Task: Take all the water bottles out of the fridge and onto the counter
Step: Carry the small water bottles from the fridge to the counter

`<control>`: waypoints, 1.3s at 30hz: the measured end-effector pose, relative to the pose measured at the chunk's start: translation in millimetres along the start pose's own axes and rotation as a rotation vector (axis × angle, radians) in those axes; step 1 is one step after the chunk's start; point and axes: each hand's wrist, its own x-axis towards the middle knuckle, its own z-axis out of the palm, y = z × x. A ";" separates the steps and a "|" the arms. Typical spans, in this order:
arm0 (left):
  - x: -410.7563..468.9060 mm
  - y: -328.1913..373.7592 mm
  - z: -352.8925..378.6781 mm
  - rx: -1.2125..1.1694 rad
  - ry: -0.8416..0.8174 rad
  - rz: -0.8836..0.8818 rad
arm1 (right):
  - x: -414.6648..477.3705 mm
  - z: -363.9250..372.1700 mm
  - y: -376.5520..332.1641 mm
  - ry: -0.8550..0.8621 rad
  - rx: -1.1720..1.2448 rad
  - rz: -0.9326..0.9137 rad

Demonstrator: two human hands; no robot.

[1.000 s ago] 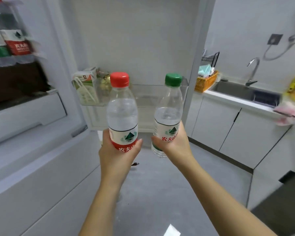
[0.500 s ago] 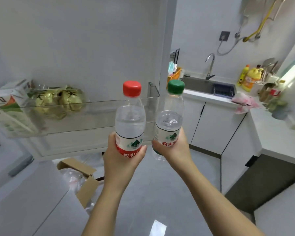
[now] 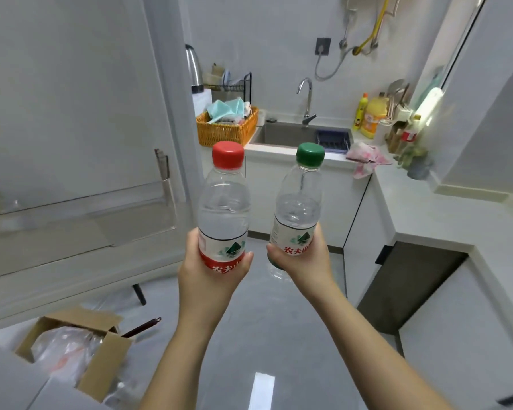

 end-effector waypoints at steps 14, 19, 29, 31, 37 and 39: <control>-55.1 59.0 184.3 -0.042 -0.072 -0.028 | 29.6 -199.8 18.2 0.024 -0.114 -0.088; -68.8 71.1 227.0 -0.045 -0.129 -0.043 | 30.0 -246.4 27.6 0.092 -0.097 -0.071; -49.5 71.3 309.4 -0.088 -0.240 -0.044 | 65.0 -314.2 54.9 0.247 -0.091 -0.021; -38.8 65.2 329.9 -0.106 -0.266 -0.050 | 80.9 -324.8 60.0 0.267 -0.113 -0.017; 14.7 47.5 404.5 -0.149 -0.346 -0.049 | 151.4 -354.6 81.5 0.315 -0.142 0.006; 40.1 44.5 431.7 -0.161 -0.372 -0.048 | 180.2 -365.7 88.4 0.344 -0.159 0.022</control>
